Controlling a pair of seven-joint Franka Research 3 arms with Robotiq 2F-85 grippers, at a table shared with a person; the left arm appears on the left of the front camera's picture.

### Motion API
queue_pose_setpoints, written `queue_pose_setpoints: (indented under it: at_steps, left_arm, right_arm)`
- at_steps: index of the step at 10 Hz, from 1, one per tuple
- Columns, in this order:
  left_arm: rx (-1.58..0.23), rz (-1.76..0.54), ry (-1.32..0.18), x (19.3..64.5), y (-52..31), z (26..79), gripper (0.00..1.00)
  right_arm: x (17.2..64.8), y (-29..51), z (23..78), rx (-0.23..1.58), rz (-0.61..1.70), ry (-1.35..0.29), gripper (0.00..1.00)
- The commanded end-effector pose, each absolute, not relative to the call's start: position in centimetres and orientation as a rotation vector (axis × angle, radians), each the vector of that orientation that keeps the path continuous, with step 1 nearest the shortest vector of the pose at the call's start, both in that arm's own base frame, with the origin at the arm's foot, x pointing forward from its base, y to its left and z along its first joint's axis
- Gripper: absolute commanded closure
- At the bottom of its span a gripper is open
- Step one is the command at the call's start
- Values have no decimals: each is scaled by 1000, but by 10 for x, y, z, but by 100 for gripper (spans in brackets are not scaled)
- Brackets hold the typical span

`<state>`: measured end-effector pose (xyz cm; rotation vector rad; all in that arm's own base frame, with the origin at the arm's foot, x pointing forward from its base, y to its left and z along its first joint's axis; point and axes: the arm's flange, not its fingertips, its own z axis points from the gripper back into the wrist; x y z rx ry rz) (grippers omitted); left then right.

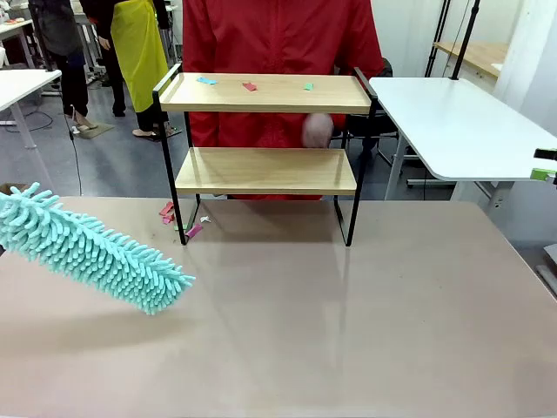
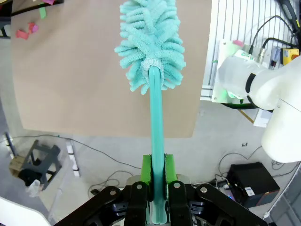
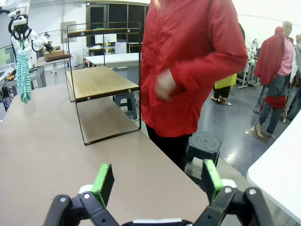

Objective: Clean the shelf.
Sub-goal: Clean the specific section of the Shelf indicated by the human with the Duster.

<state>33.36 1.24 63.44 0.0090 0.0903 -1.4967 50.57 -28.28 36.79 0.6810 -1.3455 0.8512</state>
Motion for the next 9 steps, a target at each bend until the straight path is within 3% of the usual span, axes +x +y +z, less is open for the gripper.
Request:
queue_pose_setpoints:
  at_steps: [1,9]
  left_arm:
    - [12,-1501,81,334,12,635,86]
    - [12,-1501,81,334,12,635,86]
  right_arm:
    - [506,-279,374,666,842,-1319,0]
    - [506,-279,374,666,842,-1319,0]
